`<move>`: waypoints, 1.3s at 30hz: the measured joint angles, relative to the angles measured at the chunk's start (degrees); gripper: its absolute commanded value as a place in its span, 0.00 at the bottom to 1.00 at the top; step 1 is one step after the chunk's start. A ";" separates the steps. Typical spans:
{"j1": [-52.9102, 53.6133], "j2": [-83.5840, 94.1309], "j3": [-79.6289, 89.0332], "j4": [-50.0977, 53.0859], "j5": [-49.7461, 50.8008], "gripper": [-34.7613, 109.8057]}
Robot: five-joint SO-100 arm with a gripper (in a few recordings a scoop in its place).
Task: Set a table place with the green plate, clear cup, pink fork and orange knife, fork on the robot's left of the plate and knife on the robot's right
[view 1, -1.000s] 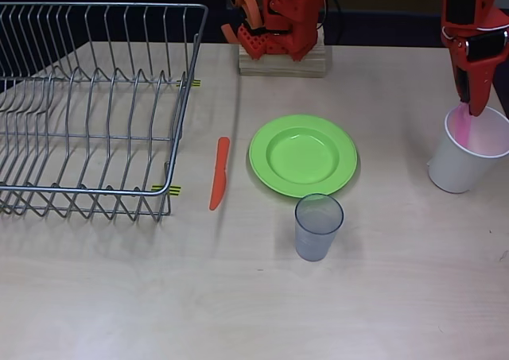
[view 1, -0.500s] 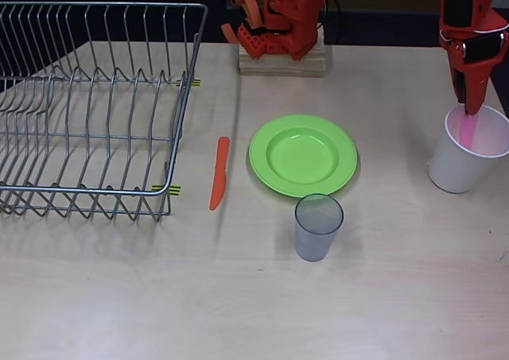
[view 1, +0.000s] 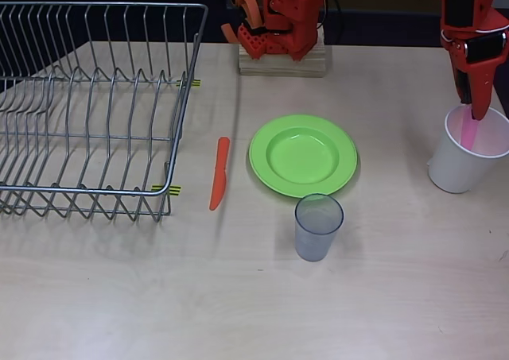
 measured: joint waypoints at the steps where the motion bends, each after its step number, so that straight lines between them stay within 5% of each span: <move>1: 0.00 0.00 0.00 0.00 0.09 0.36; 14: -1.05 -0.53 1.58 -2.99 1.14 0.24; 24: -0.79 -0.26 1.58 -3.08 1.49 0.24; 39: 0.62 5.98 -11.43 17.31 -0.88 0.24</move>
